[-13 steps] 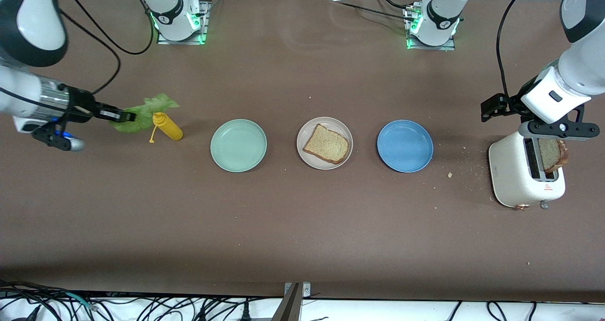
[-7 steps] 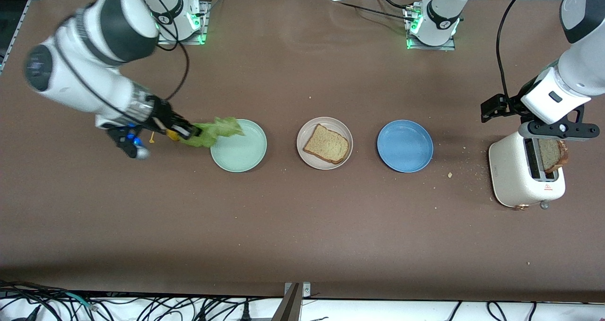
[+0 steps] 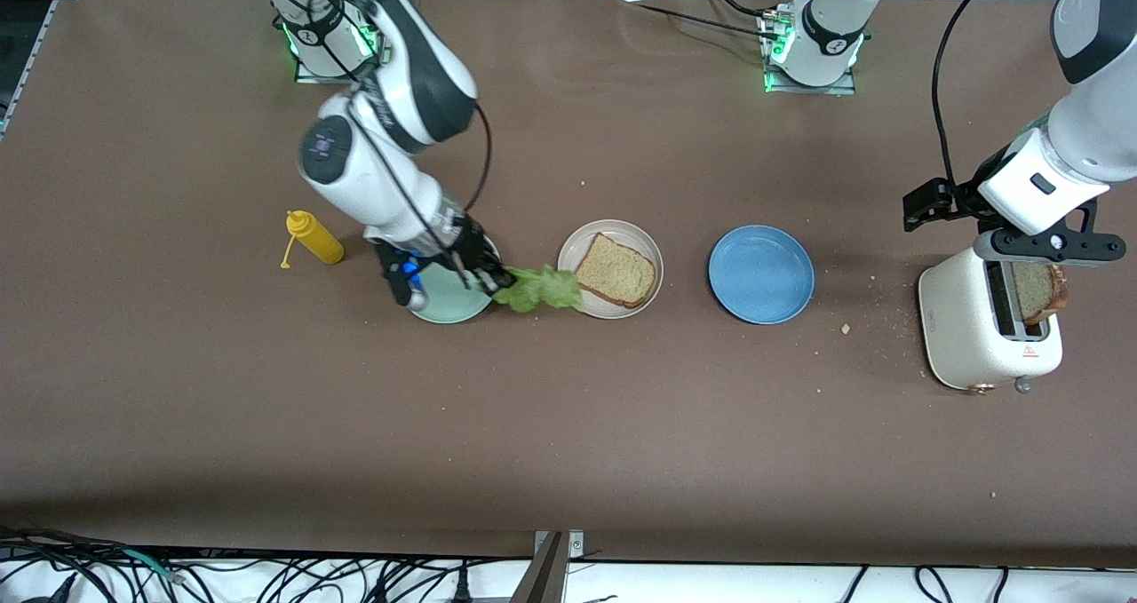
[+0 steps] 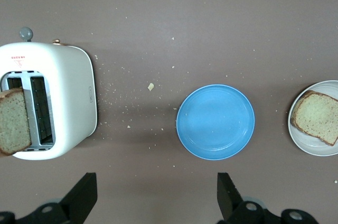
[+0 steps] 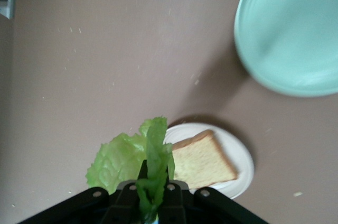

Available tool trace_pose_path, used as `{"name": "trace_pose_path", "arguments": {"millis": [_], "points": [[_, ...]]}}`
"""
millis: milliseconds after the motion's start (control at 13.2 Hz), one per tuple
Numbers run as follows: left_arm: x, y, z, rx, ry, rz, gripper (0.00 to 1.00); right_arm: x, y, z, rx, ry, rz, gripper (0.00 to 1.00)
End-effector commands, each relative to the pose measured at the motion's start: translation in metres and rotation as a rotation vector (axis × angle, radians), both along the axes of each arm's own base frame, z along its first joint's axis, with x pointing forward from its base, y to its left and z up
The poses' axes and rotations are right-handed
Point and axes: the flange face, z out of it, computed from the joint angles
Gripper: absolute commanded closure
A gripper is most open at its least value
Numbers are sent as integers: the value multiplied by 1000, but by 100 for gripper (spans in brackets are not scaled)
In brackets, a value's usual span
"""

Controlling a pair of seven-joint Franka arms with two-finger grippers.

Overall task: Make sandwich in beige plate with both arms
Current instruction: 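Lower the lettuce leaf onto the bread and open the right gripper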

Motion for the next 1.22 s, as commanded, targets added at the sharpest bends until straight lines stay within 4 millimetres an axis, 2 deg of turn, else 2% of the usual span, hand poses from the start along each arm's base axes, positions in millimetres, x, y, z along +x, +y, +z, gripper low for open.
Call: {"name": "trace_pose_path", "arguments": {"millis": [0, 76, 304, 608, 835, 1139], "points": [[2, -1, 3, 33, -14, 1, 0, 10, 44, -29, 23, 38, -70, 100], [2, -1, 3, 33, -14, 1, 0, 1, 59, -40, 38, 59, -67, 100], [2, -1, 3, 33, -14, 1, 0, -17, 83, -81, 48, 137, -85, 100], [2, -1, 3, 33, -14, 1, 0, -36, 93, -102, 25, 185, -64, 100], [2, -1, 3, 33, -14, 1, 0, -40, 98, -135, 14, 198, -63, 100], [2, -1, 3, 33, -14, 1, 0, -50, 102, -141, 16, 214, -58, 100]]}}
